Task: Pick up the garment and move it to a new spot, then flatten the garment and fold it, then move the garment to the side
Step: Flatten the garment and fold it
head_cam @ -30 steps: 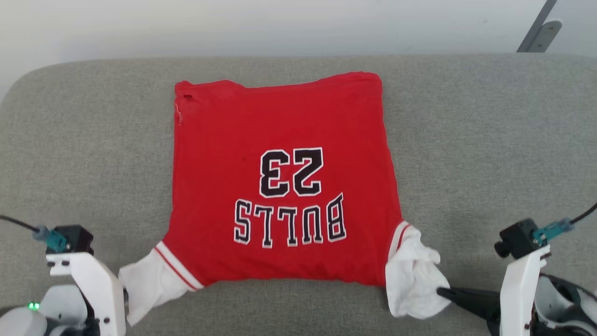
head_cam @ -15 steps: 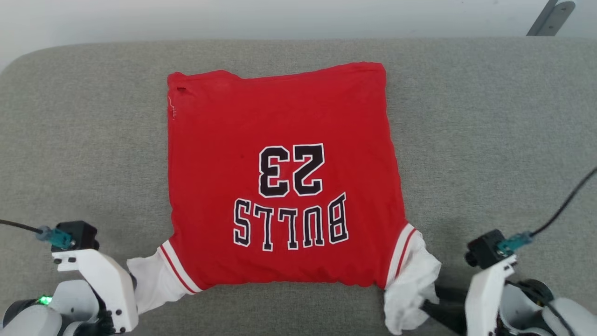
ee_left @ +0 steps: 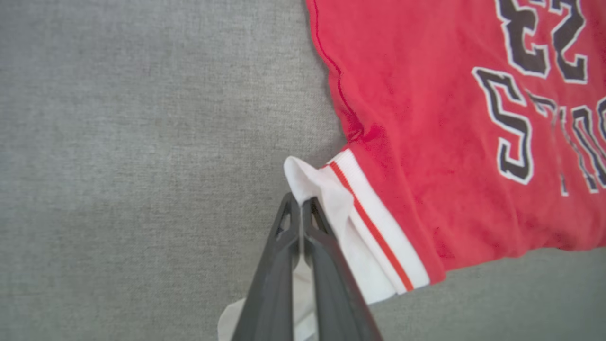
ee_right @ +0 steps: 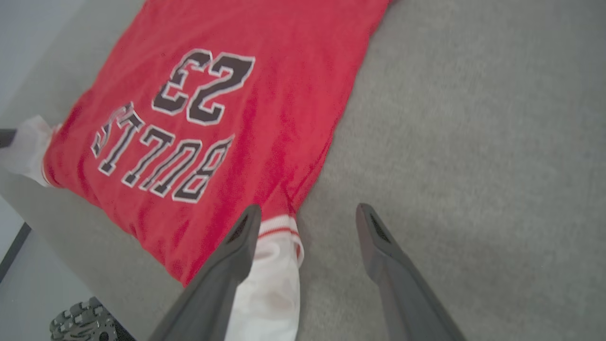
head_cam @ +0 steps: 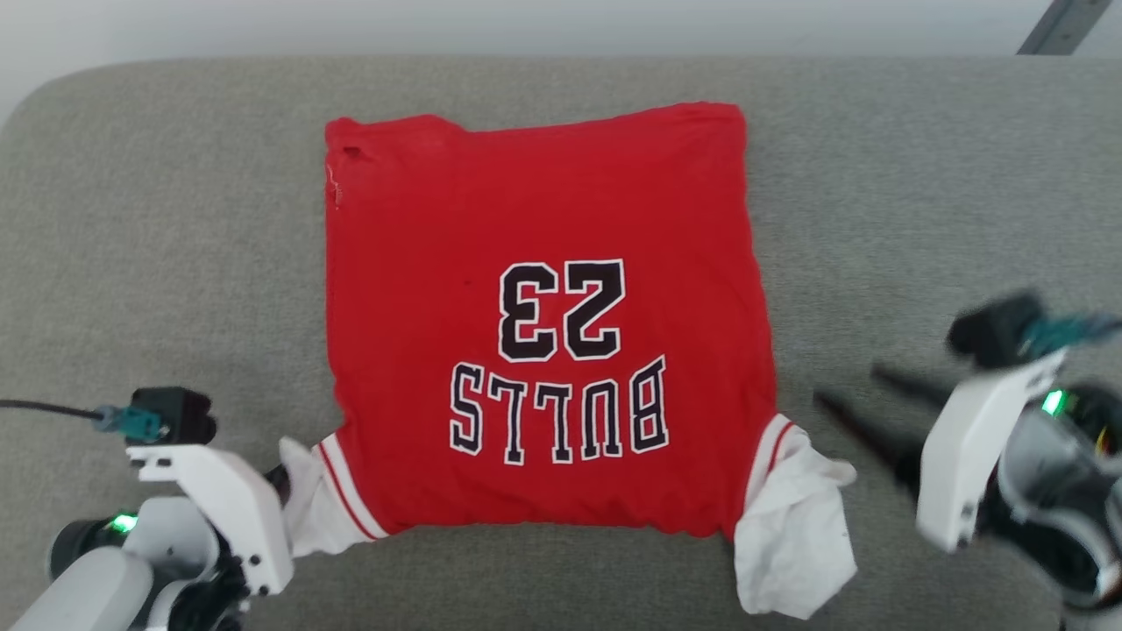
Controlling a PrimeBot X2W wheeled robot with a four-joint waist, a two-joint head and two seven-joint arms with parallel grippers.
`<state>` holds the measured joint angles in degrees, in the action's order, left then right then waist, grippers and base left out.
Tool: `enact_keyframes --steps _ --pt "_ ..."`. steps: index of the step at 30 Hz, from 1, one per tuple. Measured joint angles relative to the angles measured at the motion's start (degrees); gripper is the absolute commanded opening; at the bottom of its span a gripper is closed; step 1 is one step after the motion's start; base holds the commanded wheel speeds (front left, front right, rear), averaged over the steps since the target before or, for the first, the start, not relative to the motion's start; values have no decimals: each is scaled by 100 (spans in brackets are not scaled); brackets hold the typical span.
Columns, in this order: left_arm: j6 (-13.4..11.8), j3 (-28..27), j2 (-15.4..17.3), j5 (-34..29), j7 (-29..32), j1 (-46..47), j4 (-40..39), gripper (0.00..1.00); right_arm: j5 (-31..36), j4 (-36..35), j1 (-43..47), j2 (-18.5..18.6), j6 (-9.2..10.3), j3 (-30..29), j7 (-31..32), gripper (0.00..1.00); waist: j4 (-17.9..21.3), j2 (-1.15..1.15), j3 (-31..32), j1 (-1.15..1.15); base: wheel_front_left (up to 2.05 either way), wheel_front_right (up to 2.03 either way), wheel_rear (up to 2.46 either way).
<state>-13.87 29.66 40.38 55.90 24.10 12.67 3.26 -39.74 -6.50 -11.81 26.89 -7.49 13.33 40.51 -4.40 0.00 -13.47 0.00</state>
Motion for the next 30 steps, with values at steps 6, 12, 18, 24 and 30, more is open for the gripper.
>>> enact_keyframes --steps 6,12,18,24,30 --pt "159 104 -242 -47 -74 322 79 0 732 -158 -889 -589 0 -739 180 100 -234 0 -175 0 0 0 0" --pt "349 263 -467 -171 -93 659 250 0 1091 837 -2040 -780 -1 -802 158 100 -539 0 -372 0 0 0 0" --pt "565 438 -765 -252 -122 1007 482 0 1270 2191 -3081 -694 0 -816 147 100 -913 0 -588 0 0 0 0" --pt "794 646 -1092 -323 -144 1343 746 0 1519 3552 -3936 -472 0 -801 134 100 -1337 0 -801 0 0 0 0" --pt "994 840 -1378 -392 -197 1574 1031 0 1728 4832 -4495 -402 0 -1047 381 100 -1788 0 -982 0 0 0 0"
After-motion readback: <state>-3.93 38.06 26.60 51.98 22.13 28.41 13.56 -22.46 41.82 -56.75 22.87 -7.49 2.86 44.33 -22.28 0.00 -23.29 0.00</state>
